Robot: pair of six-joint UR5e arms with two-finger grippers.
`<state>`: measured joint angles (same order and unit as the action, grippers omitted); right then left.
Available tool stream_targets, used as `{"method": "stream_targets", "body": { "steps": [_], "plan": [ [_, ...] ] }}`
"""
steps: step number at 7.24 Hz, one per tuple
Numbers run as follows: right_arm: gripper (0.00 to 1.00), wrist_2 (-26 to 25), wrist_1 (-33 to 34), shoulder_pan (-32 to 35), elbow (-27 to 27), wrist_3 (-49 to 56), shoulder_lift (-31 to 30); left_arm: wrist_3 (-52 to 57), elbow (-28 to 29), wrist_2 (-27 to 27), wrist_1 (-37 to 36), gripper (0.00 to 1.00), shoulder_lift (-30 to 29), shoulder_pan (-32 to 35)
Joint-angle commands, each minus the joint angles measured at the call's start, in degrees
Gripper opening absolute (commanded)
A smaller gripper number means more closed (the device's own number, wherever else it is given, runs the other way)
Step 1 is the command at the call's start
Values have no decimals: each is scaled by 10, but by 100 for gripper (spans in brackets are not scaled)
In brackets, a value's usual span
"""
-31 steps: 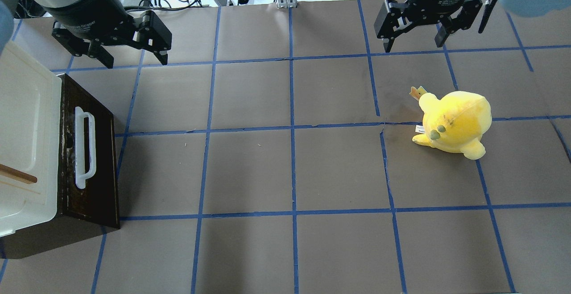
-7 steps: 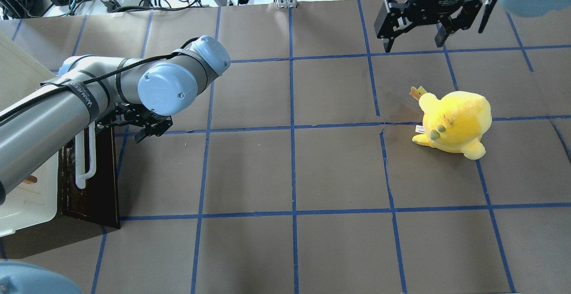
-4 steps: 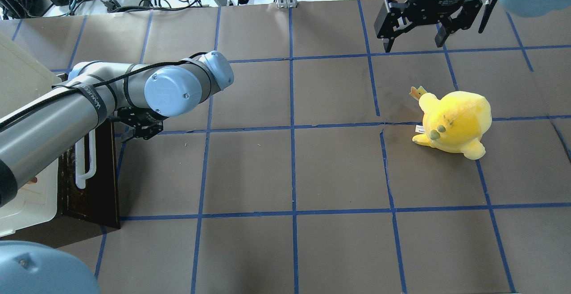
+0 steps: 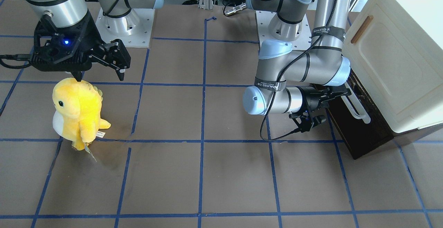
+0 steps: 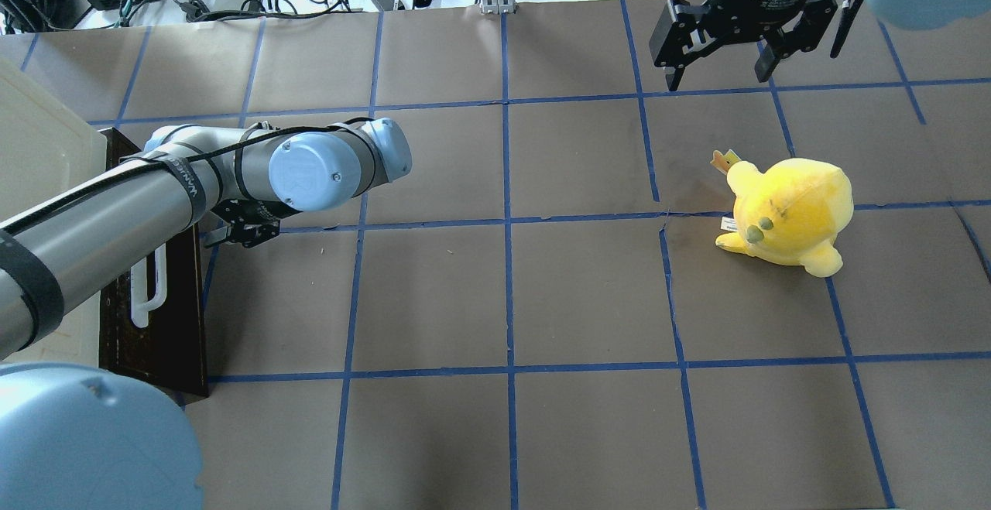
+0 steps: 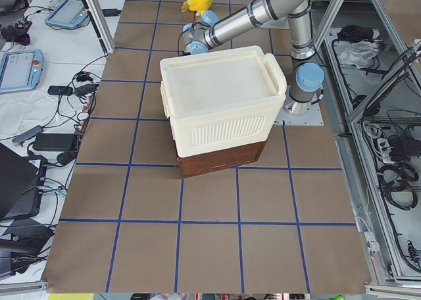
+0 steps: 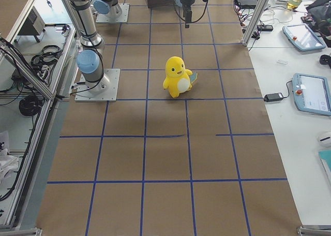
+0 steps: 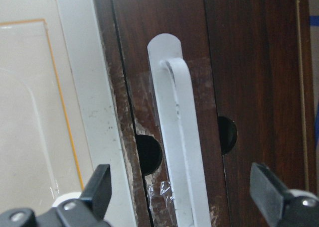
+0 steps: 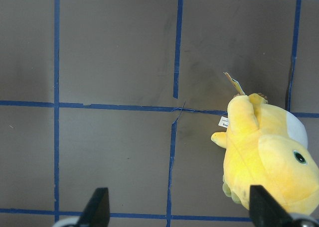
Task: Pull drawer sideways
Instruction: 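Lower the open left gripper around the white bar handle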
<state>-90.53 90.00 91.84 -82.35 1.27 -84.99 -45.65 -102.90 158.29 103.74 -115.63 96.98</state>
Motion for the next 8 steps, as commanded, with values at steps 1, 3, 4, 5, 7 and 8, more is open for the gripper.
{"method": "stream_targets", "body": {
  "steps": [1,3,4,5,7,8],
  "plan": [
    [100,0,0,0,0,0,0,3,-6,3,3,100,-4,-26],
    [100,0,0,0,0,0,0,3,-11,2,11,100,-4,-28],
    [100,0,0,0,0,0,0,0,-11,3,15,100,-4,-30],
    [100,0,0,0,0,0,0,0,-11,3,14,100,-5,-30],
    [100,0,0,0,0,0,0,0,-10,3,11,87,-4,-34],
    [100,0,0,0,0,0,0,1,-10,4,10,78,-5,-36]
  ]
}}
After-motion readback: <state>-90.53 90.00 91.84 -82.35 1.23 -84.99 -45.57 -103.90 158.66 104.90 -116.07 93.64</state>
